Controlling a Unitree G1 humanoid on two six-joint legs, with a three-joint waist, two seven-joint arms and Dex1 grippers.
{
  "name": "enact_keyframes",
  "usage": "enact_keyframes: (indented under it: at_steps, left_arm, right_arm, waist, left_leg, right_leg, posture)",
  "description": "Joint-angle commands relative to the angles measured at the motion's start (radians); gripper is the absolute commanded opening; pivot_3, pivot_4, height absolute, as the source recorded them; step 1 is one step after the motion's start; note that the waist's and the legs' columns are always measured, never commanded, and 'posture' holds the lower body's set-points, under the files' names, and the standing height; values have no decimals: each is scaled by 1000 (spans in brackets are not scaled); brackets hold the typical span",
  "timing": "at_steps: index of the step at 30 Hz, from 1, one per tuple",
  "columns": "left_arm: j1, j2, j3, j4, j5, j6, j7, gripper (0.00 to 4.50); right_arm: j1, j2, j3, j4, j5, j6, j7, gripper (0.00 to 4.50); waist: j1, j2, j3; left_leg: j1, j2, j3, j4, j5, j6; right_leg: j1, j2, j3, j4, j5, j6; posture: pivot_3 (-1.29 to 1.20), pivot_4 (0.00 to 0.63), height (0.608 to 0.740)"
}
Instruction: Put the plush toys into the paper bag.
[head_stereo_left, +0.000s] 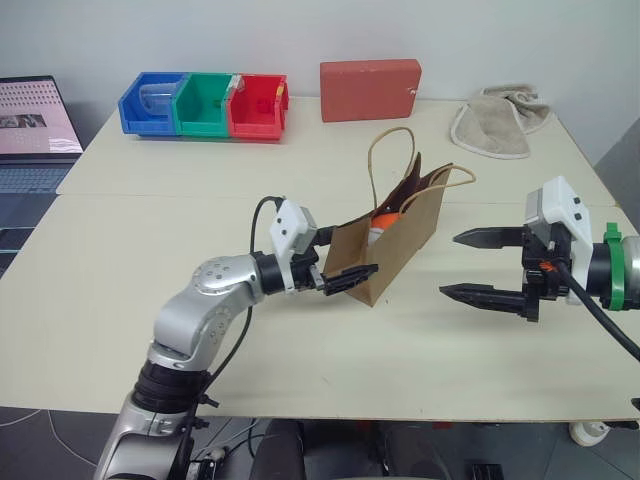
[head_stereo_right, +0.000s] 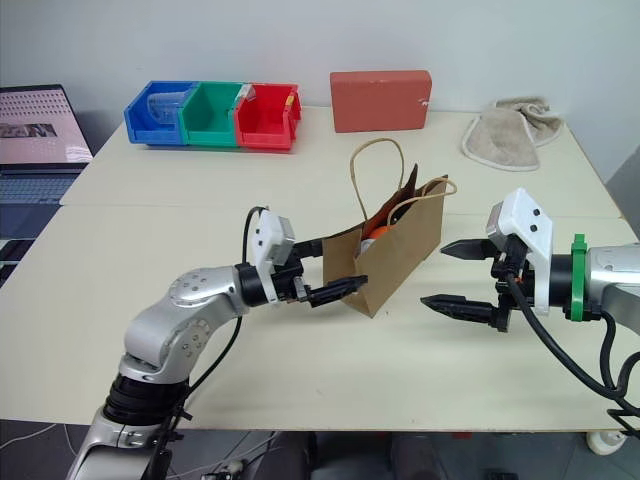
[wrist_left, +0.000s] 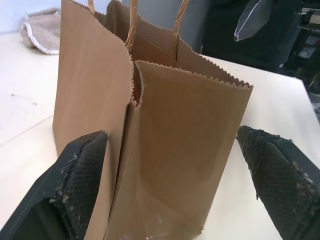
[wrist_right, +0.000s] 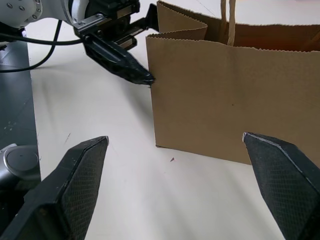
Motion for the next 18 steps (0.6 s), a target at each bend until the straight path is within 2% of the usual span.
enact_keyframes:
  at_steps: [1, 7, 10, 18]
  left_arm:
    - [-4, -52, -24, -10, 44, -56, 53, 4424]
    - [-10, -100, -25, 34, 90, -98, 98, 4424]
    - [-20, -96, -31, 64, 128, -132, 102, 3825]
    - [-50, -103, -21, 88, 138, -134, 94, 1346]
  right_arm:
    - [-23, -4, -7, -17, 14, -23, 4, 4500]
    - [-29, -12, -10, -18, 12, -29, 14, 4500]
    - [-25, -15, -15, -24, 5, -37, 11, 4500]
    - [2, 2, -38, -44, -12, -55, -42, 4500]
  waist:
    - [1, 0, 0]
    - [3, 0, 0]
    - [5, 0, 0]
    - [7, 0, 0]
  left_leg:
    - [0, 0, 0, 0, 0, 0]
    - [0, 0, 0, 1, 0, 0]
    - [0, 0, 0, 1, 0, 0]
    - [0, 0, 0, 1, 0, 0]
  right_leg:
    - [0, 0, 0, 0, 0, 0]
    - [0, 0, 0, 0, 0, 0]
    - [0, 0, 0, 0, 0, 0]
    - [1, 0, 0, 1, 0, 0]
  posture:
    - [0, 150, 740]
    - [0, 150, 740]
    - [0, 150, 740]
    - [0, 150, 740]
